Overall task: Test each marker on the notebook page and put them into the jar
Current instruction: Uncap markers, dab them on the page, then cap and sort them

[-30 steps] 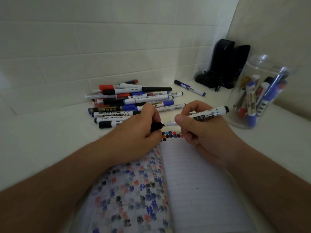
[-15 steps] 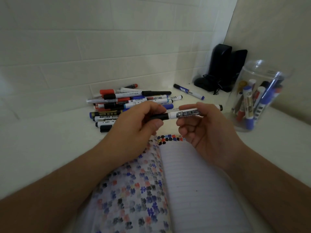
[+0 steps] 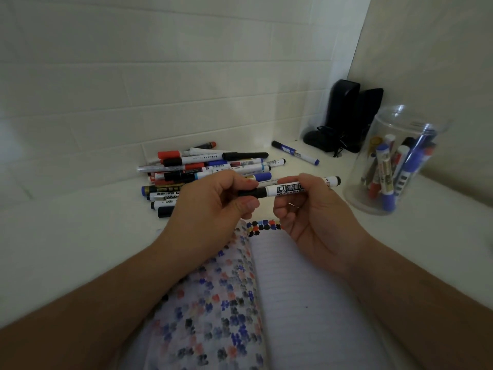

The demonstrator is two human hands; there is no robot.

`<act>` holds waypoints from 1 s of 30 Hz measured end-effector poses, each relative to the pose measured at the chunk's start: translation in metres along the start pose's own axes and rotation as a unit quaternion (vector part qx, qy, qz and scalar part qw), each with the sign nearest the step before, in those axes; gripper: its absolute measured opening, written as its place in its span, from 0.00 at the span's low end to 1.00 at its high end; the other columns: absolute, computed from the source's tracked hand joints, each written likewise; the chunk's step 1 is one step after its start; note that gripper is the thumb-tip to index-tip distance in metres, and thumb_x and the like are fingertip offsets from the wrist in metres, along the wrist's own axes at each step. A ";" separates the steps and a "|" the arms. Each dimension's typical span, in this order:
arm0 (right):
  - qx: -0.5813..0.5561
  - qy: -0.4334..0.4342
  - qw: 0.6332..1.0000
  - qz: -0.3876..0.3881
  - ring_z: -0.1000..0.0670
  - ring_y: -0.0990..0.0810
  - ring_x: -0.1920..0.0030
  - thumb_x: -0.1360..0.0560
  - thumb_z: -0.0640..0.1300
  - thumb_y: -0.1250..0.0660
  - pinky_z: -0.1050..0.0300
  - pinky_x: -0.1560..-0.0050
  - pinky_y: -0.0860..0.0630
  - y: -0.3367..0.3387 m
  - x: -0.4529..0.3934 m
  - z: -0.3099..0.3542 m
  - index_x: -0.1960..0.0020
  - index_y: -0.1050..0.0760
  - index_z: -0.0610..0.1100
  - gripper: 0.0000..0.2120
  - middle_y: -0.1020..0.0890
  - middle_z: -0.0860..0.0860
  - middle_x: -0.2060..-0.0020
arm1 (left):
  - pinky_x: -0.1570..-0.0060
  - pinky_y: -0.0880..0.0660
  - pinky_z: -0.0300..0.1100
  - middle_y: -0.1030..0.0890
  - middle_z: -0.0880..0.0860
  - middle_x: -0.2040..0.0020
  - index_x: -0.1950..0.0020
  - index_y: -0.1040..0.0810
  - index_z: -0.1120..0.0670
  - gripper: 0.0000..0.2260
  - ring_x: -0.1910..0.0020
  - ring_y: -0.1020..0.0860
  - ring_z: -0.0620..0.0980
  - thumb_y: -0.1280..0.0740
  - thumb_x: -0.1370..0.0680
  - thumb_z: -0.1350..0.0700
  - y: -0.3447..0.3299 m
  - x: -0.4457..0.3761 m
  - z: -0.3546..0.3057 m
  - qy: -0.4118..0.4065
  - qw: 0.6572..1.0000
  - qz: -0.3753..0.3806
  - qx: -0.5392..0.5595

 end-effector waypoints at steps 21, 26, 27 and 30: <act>0.534 0.321 0.766 -0.158 0.53 0.29 0.73 0.14 0.49 0.39 0.58 0.74 0.31 0.022 0.070 0.208 0.39 0.30 0.51 0.05 0.24 0.53 0.70 | 0.46 0.23 0.38 0.21 0.31 0.46 0.38 0.21 0.38 0.13 0.45 0.25 0.35 0.29 0.22 0.47 -0.027 0.011 0.007 -0.131 0.957 0.168 -0.196; 0.674 0.256 0.641 -0.263 0.49 0.22 0.65 0.21 0.44 0.32 0.57 0.66 0.27 0.052 0.071 0.278 0.47 0.20 0.51 0.05 0.17 0.51 0.58 | 0.45 0.24 0.38 0.22 0.30 0.46 0.38 0.21 0.37 0.13 0.45 0.25 0.35 0.30 0.22 0.45 -0.025 0.011 0.011 -0.120 0.960 0.164 -0.192; 0.704 0.227 0.625 -0.251 0.50 0.22 0.66 0.22 0.44 0.30 0.58 0.66 0.27 0.056 0.069 0.281 0.48 0.18 0.51 0.05 0.16 0.52 0.58 | 0.45 0.24 0.38 0.22 0.31 0.46 0.38 0.22 0.36 0.13 0.45 0.25 0.35 0.30 0.22 0.45 -0.025 0.010 0.013 -0.118 0.960 0.164 -0.193; 0.731 0.176 0.621 -0.222 0.50 0.21 0.68 0.24 0.46 0.25 0.59 0.66 0.27 0.060 0.063 0.282 0.51 0.17 0.53 0.03 0.15 0.51 0.58 | 0.45 0.23 0.40 0.22 0.31 0.46 0.38 0.22 0.36 0.12 0.46 0.24 0.35 0.30 0.22 0.44 -0.024 0.010 0.014 -0.116 0.961 0.162 -0.191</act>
Point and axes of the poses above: each hand's wrist, its own x-axis away from the middle knuckle, its own y-axis out of the back of the hand, z = x × y, the point moved 7 cm from there along -x, towards the middle knuckle
